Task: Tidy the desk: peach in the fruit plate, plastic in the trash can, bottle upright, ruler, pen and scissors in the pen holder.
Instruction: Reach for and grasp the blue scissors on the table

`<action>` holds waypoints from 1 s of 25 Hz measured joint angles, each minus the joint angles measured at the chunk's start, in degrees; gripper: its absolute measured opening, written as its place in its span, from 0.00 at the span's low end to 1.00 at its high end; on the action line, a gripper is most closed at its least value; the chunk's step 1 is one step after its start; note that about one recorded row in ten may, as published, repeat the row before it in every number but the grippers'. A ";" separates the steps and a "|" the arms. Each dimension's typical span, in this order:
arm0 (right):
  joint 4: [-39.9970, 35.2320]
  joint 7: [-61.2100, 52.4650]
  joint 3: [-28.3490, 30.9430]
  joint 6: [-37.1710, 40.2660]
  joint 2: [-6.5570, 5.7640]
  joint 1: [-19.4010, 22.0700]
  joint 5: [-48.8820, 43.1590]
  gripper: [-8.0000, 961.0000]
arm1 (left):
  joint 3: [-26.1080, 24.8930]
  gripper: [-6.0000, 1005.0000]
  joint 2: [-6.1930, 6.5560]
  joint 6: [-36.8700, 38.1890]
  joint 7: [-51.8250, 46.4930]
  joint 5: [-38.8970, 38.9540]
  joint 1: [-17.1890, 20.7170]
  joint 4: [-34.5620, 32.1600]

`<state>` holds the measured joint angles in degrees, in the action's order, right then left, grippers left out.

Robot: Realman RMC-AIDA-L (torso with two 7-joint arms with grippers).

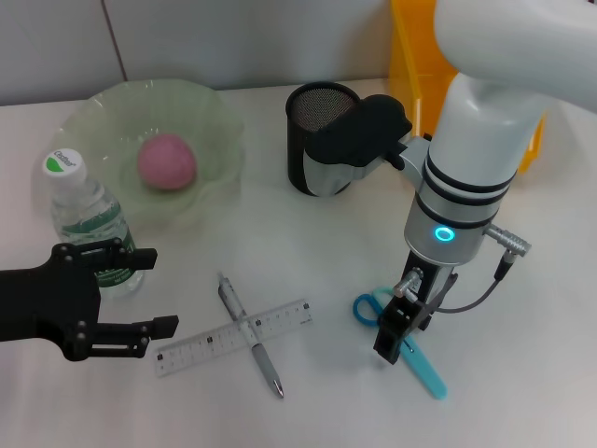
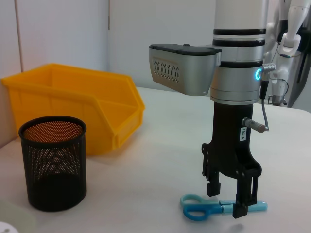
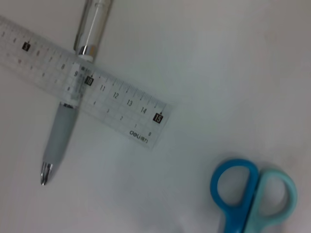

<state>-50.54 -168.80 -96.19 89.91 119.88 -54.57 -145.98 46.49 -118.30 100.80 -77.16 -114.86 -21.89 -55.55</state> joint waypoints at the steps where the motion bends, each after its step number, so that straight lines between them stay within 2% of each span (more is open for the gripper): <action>1: 0.00 0.02 0.01 0.00 0.00 0.00 0.00 0.83 | 0.00 0.83 0.00 0.00 0.00 0.03 0.00 0.00; 4: 0.30 0.14 0.02 0.00 0.00 -0.02 0.00 0.63 | 0.00 0.83 0.00 -0.05 0.00 0.08 0.00 0.00; 9: 0.89 0.27 0.00 -0.17 0.00 -0.10 0.00 0.44 | 0.00 0.83 0.00 -0.09 0.00 0.49 0.00 0.00; 25: 1.08 0.32 -0.58 -0.52 0.00 -0.01 0.02 0.42 | 0.00 0.82 0.08 -0.09 0.00 0.61 0.00 -0.15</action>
<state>-49.45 -168.48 -96.77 89.38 119.88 -54.58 -145.96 46.49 -118.21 100.72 -77.17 -114.25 -21.88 -55.70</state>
